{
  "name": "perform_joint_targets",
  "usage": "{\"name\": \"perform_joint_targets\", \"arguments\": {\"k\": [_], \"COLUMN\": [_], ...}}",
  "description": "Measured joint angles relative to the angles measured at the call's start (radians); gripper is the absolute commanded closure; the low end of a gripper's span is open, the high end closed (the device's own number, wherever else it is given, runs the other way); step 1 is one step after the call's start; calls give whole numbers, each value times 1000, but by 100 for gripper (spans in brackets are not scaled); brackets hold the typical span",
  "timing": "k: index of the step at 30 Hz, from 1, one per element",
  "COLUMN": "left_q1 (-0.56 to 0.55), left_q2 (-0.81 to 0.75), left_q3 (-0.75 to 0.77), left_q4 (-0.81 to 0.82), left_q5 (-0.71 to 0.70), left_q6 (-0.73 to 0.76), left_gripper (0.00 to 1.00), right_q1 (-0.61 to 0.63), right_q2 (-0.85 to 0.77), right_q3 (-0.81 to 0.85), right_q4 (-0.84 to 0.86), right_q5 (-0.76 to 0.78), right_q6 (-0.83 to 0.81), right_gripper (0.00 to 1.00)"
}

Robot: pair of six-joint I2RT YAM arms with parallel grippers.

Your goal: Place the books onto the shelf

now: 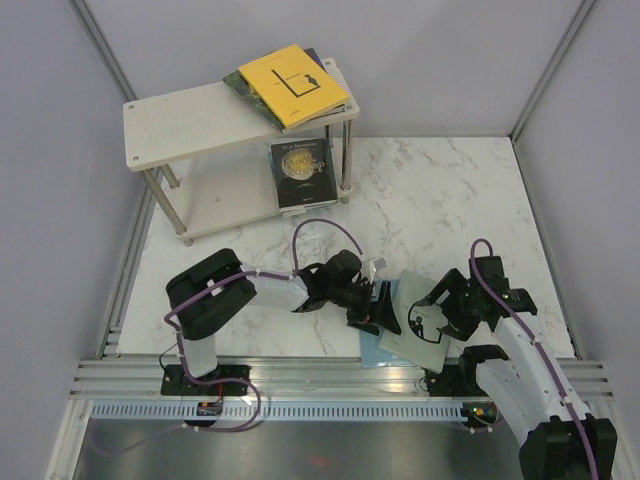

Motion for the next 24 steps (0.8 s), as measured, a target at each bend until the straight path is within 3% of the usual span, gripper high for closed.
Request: {"name": "perform_joint_targets", "arguments": {"k": [4,8,12,13,15,16,19,21,24], "left_q1": [-2,-3,-8,-9,-10,-11,-8,-5,-5], "left_q2": [70,108,151,163,185,196,216,216,213], "left_q3": [-34,-55,-56,-56,-55,-54,-48,-43,-44], "left_q4": [238,365,441,454,469,468,473,483,492], "left_q5": [46,57,57,58,56,56,72,80,80], "left_q6": [-97,-161,-208,-221,-240,-247,-278,-295,-296], "left_gripper": [10,16,33,44,57,71,97,98,98], "right_q1": [-2,-2,-2,-2,-2,-2,-3,-2,-2], "right_q2": [-58,-106,-119,-119,-119,-119,-120,-128,-138], "right_q3": [-42,-84,-114,-118,-127,-130,-137,-137,-126], "right_q4": [51,116,178,189,207,212,230,241,240], "right_q5": [-39,-90,-136,-144,-160,-166,-183,-196,-206], "right_q6": [25,60,87,94,102,105,114,121,125], "right_gripper": [26,31,35,36,38,39,39,37,25]}}
